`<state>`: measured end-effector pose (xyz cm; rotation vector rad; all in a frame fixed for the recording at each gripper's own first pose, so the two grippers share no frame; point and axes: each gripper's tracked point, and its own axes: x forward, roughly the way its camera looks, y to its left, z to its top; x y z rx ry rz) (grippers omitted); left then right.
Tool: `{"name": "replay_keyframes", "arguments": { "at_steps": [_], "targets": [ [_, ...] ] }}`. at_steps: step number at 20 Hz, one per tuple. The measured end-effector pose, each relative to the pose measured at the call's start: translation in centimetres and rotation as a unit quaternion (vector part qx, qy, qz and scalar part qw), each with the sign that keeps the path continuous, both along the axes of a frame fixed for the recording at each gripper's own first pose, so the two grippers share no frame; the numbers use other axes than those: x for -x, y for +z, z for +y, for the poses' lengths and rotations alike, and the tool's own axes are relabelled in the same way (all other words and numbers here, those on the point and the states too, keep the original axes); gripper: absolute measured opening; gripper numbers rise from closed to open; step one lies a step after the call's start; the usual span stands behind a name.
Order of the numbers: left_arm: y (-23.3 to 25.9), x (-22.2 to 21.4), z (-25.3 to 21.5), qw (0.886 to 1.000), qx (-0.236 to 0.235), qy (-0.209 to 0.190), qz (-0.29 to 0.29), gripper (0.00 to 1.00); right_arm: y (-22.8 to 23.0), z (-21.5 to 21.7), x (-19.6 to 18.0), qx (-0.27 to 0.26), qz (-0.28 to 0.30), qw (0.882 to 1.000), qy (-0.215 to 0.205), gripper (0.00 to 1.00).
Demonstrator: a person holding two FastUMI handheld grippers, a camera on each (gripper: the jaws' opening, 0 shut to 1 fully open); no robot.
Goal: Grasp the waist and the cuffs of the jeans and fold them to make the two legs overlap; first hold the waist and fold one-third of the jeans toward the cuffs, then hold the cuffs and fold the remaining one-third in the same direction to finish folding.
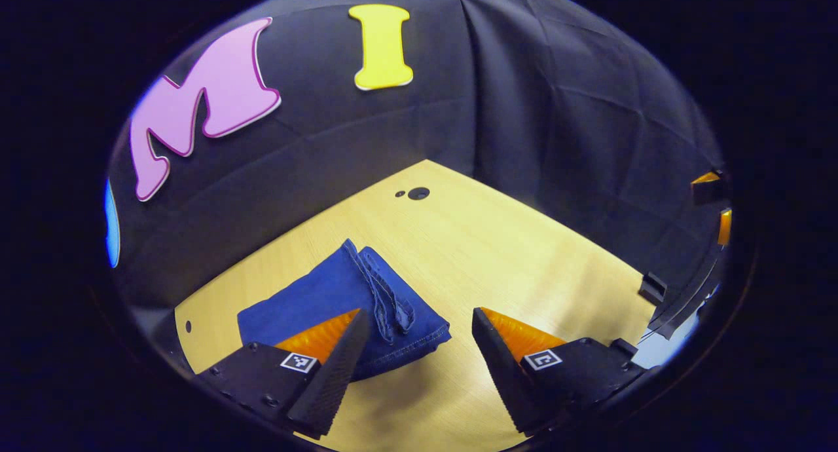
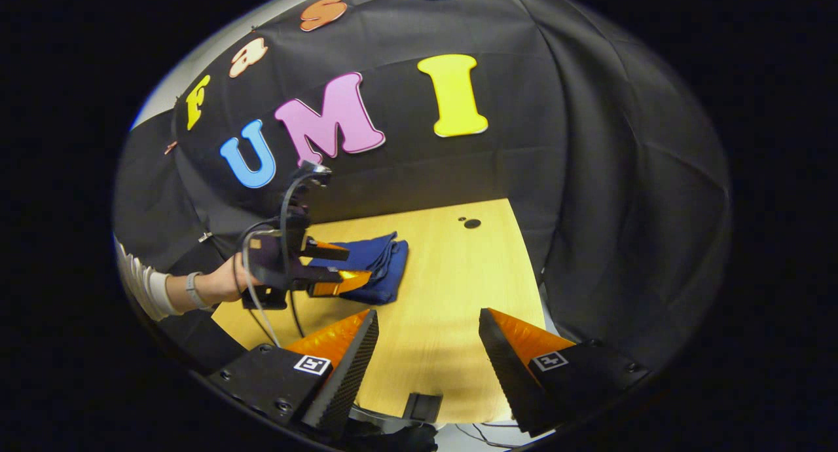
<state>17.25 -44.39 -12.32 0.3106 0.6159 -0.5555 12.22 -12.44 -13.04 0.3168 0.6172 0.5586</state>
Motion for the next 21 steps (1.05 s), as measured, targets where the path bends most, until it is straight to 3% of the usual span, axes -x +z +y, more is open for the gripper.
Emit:
{"name": "replay_keyframes", "arguments": {
  "at_steps": [2, 5, 10, 14, 17, 19, 20, 21],
  "targets": [
    [5.1, 2.7, 2.6, 0.998, 0.033, 0.032, -0.053, 0.99, 2.6, 1.5, 0.0, 0.002, -0.032, 0.999, -0.003, 0.95],
    [13.7, 7.6, 6.3, 0.985, 0.086, 0.058, -0.139, 0.99, 6.9, 4.1, 0.5, 0.015, -0.091, 0.996, -0.016, 0.95],
    [26.0, 15.0, 14.7, 0.939, 0.133, 0.150, -0.279, 0.98, 15.7, 8.3, 3.0, 0.004, -0.174, 0.983, -0.054, 0.97],
    [29.4, 20.5, 19.2, 0.915, 0.169, 0.194, -0.310, 0.98, 20.3, 9.3, 5.2, 0.028, -0.242, 0.964, -0.102, 0.97],
    [29.8, 21.3, 20.8, 0.911, 0.166, 0.209, -0.315, 0.98, 22.6, 10.7, 7.3, 0.024, -0.275, 0.954, -0.115, 0.97],
    [29.7, 21.3, 20.0, 0.907, 0.177, 0.210, -0.318, 0.98, 23.3, 11.5, 8.3, 0.027, -0.288, 0.951, -0.107, 0.92],
    [29.6, 21.0, 20.2, 0.906, 0.181, 0.211, -0.318, 0.98, 23.6, 11.8, 8.6, 0.028, -0.295, 0.949, -0.103, 0.96],
    [29.6, 21.0, 20.3, 0.906, 0.180, 0.212, -0.318, 0.98, 24.0, 11.9, 8.8, 0.030, -0.301, 0.948, -0.099, 0.94]
  ]
}}
